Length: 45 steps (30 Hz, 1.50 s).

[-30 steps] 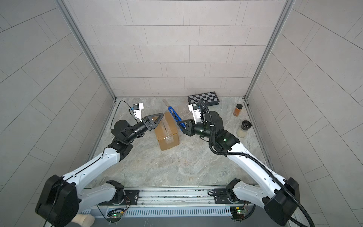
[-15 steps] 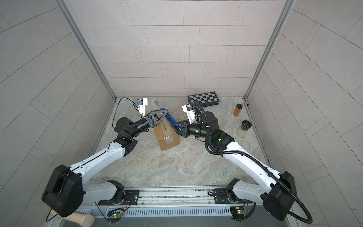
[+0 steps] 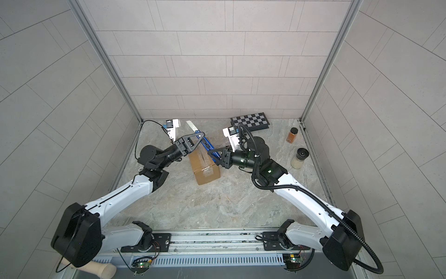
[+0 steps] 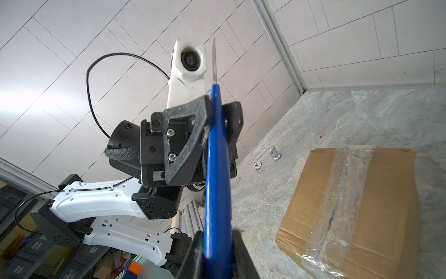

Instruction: Unpack the express box

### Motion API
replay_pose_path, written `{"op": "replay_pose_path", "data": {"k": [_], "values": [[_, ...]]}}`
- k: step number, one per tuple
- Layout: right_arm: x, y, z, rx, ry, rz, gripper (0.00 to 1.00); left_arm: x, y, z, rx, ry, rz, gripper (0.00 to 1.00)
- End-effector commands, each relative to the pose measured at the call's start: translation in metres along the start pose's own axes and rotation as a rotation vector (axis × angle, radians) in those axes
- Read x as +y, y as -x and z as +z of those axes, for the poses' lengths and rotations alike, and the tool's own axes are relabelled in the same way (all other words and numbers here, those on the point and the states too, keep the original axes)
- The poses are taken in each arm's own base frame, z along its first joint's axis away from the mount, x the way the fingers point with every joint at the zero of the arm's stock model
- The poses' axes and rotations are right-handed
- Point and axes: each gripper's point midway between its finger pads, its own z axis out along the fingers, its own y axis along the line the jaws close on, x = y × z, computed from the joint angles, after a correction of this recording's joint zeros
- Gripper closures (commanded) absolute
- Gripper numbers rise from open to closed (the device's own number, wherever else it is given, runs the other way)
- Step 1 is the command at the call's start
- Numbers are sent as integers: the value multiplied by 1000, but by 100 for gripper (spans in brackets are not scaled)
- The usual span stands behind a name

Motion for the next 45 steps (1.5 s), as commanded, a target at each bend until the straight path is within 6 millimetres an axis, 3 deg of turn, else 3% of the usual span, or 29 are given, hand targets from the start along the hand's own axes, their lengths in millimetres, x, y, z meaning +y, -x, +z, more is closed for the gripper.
{"op": "replay_pose_path", "data": {"k": [1, 3, 8, 12, 15, 24, 40, 45], "values": [[-9, -3, 2, 1, -38, 32, 100, 1, 3, 0, -24, 8, 85, 100], [-10, -2, 1, -5, -46, 32, 95, 2, 5, -2, -43, 11, 79, 100], [-9, 8, -6, -69, -56, 32, 59, -4, 13, -6, -105, -23, 61, 100], [-2, 17, -12, -178, 4, 71, 37, -11, 18, -8, -139, -64, 45, 100], [-1, 21, -19, -261, 7, 65, 30, -16, 21, -9, -159, -95, 24, 100], [11, 36, -29, -417, 15, 53, 31, -16, 21, -10, -187, -106, -1, 100], [13, 35, -6, -426, 52, 90, 52, -14, 20, -11, -203, -107, -18, 100], [10, 33, -3, -419, 47, 97, 65, -14, 20, -10, -200, -107, -17, 100]]}}
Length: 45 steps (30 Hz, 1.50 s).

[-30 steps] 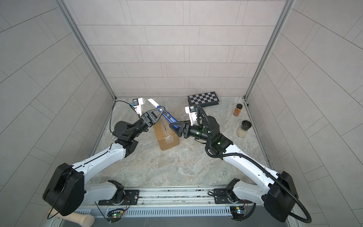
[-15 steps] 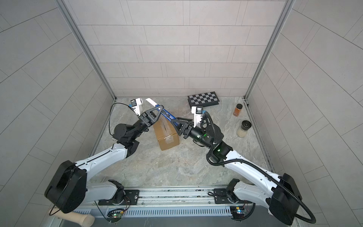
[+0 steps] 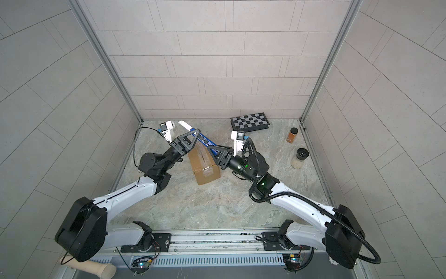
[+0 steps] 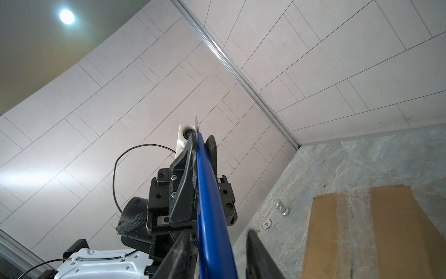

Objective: Unpack the express box
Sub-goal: 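Pull both grippers back from the box, right gripper still holding the knife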

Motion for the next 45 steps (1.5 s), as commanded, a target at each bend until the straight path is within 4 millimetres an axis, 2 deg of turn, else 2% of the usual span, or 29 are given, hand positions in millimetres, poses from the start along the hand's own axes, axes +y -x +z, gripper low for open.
{"op": "replay_pose_path", "data": {"k": [1, 6, 11, 14, 18, 24, 26, 28, 30, 32, 34, 39, 41, 42, 45], "values": [[15, 13, 3, -44, 42, 4, 69, -9, -1, -2, -5, -41, 10, 100], [13, 12, 4, -37, 35, 6, 73, -10, -3, -2, 7, -45, 11, 100], [14, 15, 2, -45, 26, 1, 61, -10, -4, -4, 4, -43, 11, 100], [13, 17, 2, -53, 21, 2, 61, -11, -2, -4, 0, -45, 13, 100], [12, 16, 3, -54, 20, 9, 69, -12, -2, -3, -1, -47, 13, 100], [11, 15, 4, -58, 20, 25, 90, -9, -5, -5, 8, -40, 15, 100], [5, 15, 2, -58, -15, 28, 96, -2, -11, -6, 31, -11, 19, 99], [-5, 15, -4, -55, -72, 17, 100, 12, -18, -10, 65, 55, 40, 62], [-16, 14, -16, -57, -124, 8, 100, 35, -23, -21, 103, 182, 75, 20], [-24, 13, -30, -55, -175, -9, 100, 52, -24, -37, 127, 314, 135, 0], [-36, 8, -45, -33, -256, -32, 100, 66, -23, -56, 159, 468, 219, 0], [-57, -12, -84, 37, -387, -59, 100, 104, -12, -124, 210, 893, 386, 0], [-61, -18, -98, 58, -411, -57, 100, 113, -14, -140, 227, 965, 400, 0], [-69, -29, -109, 82, -436, -51, 100, 117, -16, -146, 231, 990, 397, 0], [-73, -43, -130, 129, -454, -43, 100, 128, -22, -157, 219, 1027, 365, 0]]}}
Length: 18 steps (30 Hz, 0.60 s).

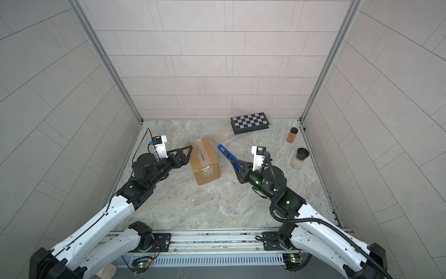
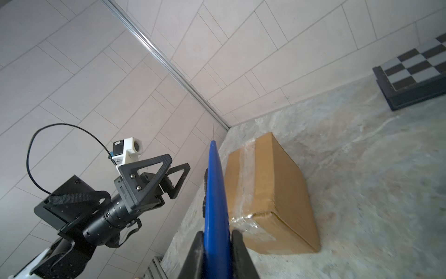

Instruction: Unpack the express box

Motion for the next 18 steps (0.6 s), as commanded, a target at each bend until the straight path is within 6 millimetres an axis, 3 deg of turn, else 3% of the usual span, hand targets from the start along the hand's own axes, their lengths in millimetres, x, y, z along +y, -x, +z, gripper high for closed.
{"op": "replay_pose_path", "data": {"k": [1, 9, 18], "values": [[-24, -26, -18, 93, -81, -15, 100, 43, -29, -2, 69, 164, 28, 0], [-24, -47, -38, 162, -32, 44, 100, 52, -48, 6, 66, 146, -53, 2], [-24, -61, -34, 180, 24, 134, 100, 45, -57, 17, 71, 100, -89, 2]]}}
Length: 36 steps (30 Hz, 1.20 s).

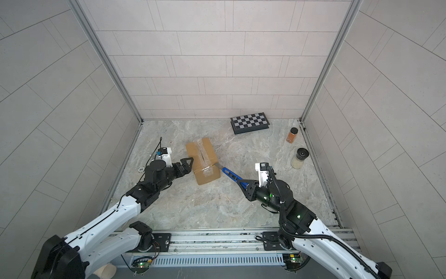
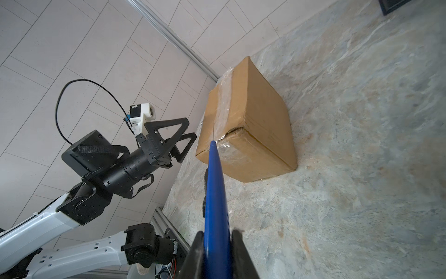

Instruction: Unpack the express box

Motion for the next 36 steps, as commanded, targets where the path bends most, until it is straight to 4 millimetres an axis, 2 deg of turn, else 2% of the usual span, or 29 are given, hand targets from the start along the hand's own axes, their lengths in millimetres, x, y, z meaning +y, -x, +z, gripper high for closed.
{"op": "replay_pose_path", "data": {"k": [1, 8, 9, 11, 26, 36], "values": [[10, 3, 0, -13, 53, 40, 100, -12, 3, 3, -27, -52, -19, 2], [5, 0, 7, -20, 61, 78, 100, -15, 0, 10, -19, -70, -36, 3], [4, 0, 7, -23, 57, 77, 100, -23, -7, 10, 0, -92, -27, 3], [3, 1, 8, -29, 53, 79, 100, -24, -8, 11, 0, -98, -32, 3], [-7, -1, 16, -35, 22, 90, 100, -24, -13, 14, 11, -112, -47, 4], [-4, 2, 19, -42, 29, 92, 100, -23, -15, 16, 17, -118, -54, 4]]}}
